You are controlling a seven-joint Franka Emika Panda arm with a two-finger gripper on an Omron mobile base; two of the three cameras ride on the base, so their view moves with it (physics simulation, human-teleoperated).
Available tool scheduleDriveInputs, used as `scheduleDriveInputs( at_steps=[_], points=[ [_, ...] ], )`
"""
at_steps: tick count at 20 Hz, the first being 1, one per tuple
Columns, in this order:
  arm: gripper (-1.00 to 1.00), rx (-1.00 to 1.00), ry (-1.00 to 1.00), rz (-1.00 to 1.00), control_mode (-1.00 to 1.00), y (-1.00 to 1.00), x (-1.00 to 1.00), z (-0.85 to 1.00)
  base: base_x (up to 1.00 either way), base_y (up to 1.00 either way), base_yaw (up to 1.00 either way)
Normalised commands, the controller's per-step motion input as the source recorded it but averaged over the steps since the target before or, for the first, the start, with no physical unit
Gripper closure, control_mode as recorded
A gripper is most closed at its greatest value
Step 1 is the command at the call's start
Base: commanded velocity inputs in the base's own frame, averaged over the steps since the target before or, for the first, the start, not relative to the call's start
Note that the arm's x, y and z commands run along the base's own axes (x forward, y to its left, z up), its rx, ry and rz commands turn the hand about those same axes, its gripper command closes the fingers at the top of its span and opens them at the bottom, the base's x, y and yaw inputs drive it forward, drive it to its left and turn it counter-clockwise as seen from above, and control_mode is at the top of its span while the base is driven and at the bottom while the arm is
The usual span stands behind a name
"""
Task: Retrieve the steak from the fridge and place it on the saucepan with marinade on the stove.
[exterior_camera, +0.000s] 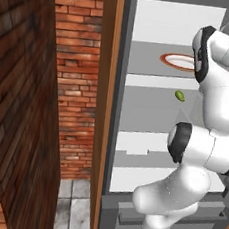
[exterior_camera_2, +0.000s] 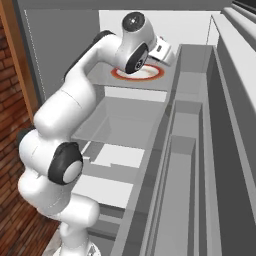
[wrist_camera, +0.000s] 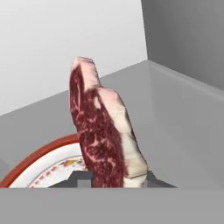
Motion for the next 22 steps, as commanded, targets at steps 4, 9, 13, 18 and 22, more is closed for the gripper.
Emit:
scheduleDriveInputs(
  at_steps=[4, 9, 13, 18, 22],
  points=[
    [1.00, -0.01, -0.12, 0.08, -1.00, 0.07, -1.00, 0.40, 0.00, 0.00, 0.00],
    [1.00, -0.07, -0.01, 0.14, -1.00, 0.30, -1.00, 0.25, 0.00, 0.00, 0.00],
    [1.00, -0.08, 0.00, 0.20, -1.00, 0.44, -1.00, 0.21, 0.00, 0.00, 0.00],
    [1.00, -0.08, 0.00, 0.21, -1.00, 0.54, -1.00, 0.07, 0.00, 0.00, 0.00],
    [1.00, -0.07, 0.00, 0.20, -1.00, 0.56, -1.00, 0.00, 0.00, 0.00, 0.00]
  ],
)
